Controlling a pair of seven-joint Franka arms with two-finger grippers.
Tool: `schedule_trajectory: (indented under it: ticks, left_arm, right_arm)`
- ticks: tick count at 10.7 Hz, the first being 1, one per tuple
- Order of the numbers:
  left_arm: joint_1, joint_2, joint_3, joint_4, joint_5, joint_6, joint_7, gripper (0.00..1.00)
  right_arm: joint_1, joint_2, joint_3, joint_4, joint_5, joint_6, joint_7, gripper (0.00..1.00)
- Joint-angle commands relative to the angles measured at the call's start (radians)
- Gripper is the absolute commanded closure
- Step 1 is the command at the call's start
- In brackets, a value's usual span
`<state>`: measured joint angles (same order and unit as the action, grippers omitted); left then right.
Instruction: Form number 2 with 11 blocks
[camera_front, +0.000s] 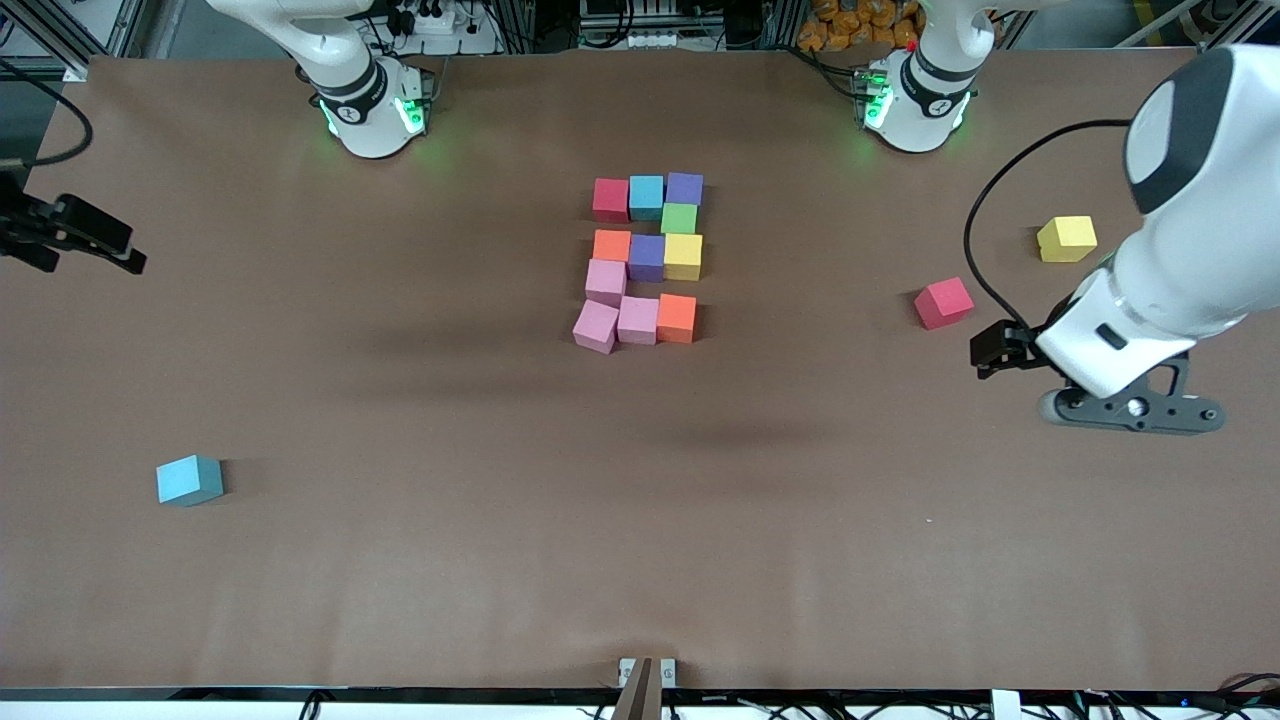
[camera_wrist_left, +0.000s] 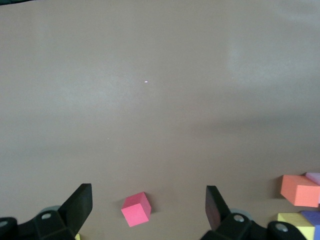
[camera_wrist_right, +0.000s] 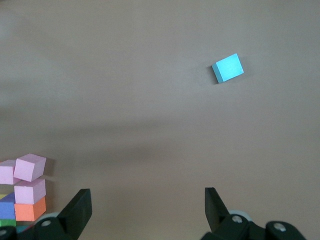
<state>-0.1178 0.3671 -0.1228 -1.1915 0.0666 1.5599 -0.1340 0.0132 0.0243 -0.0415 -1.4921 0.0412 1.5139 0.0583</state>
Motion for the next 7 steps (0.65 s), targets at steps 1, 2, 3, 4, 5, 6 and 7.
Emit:
schedule_trajectory:
  ticks: [1, 2, 3, 4, 5, 6, 7]
  left_arm:
    - [-0.075, -0.054, 0.151, -0.04, -0.096, -0.004, 0.078, 0.0]
    - [-0.113, -0.072, 0.191, -0.062, -0.109, -0.009, 0.071, 0.0]
    - [-0.138, -0.106, 0.224, -0.103, -0.128, -0.011, 0.057, 0.0]
    - [-0.157, -0.126, 0.244, -0.126, -0.133, -0.011, 0.056, 0.0]
    - [-0.16, -0.151, 0.253, -0.155, -0.133, -0.009, 0.056, 0.0]
    - [-0.16, -0.186, 0.255, -0.187, -0.133, -0.009, 0.056, 0.0]
    - [-0.161, -0.221, 0.256, -0.224, -0.133, -0.008, 0.056, 0.0]
  right_arm:
    - [-0.019, -0.011, 0.031, -0.02, -0.029, 0.012, 0.04, 0.0]
    - [-0.024, -0.003, 0.031, -0.019, -0.029, 0.014, 0.04, 0.0]
    - [-0.022, -0.001, 0.031, -0.019, -0.029, 0.015, 0.04, 0.0]
    - [-0.018, -0.001, 0.029, -0.02, -0.029, 0.012, 0.041, 0.0]
    - [-0.018, -0.003, 0.029, -0.02, -0.029, 0.009, 0.041, 0.0]
    - [-0.019, -0.001, 0.029, -0.019, -0.029, 0.009, 0.043, 0.0]
    - [-0.021, -0.001, 0.029, -0.019, -0.027, 0.009, 0.043, 0.0]
